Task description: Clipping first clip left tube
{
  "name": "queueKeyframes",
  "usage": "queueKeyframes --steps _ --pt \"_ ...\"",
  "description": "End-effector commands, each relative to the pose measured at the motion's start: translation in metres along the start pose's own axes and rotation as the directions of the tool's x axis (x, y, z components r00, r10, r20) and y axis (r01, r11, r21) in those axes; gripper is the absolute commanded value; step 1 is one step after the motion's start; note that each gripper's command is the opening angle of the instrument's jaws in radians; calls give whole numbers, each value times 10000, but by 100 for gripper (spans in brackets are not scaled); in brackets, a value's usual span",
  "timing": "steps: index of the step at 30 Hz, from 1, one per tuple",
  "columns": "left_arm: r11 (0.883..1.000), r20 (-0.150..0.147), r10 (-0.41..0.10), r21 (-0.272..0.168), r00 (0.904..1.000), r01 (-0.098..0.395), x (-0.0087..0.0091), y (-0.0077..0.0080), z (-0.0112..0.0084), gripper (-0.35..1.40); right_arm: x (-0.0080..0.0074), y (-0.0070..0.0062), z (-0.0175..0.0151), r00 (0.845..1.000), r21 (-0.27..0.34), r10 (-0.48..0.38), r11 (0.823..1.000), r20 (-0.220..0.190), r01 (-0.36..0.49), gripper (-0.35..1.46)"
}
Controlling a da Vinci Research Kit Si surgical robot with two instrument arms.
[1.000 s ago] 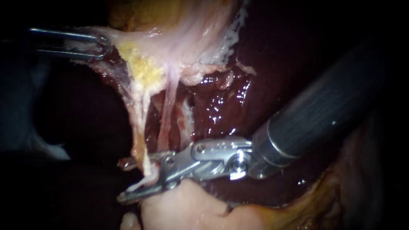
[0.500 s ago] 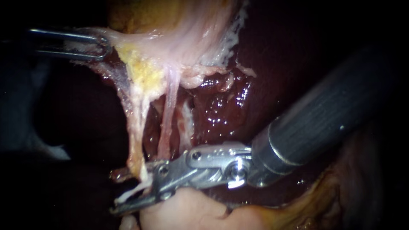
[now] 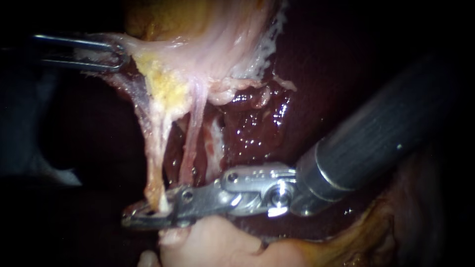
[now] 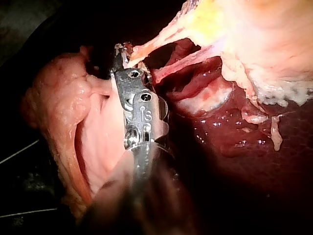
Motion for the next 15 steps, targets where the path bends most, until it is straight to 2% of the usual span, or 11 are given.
queueKeyframes --steps 1,15 --pt "10000 -1 -2 4 10000 2 0 0 0 -35 -1 0 0 10000 31 -33 10000 17 33 -35" --pt "10000 -3 -4 7 10000 4 1 -1 2 -35 -4 3 -2 10000 99 -57 9999 37 57 -35"
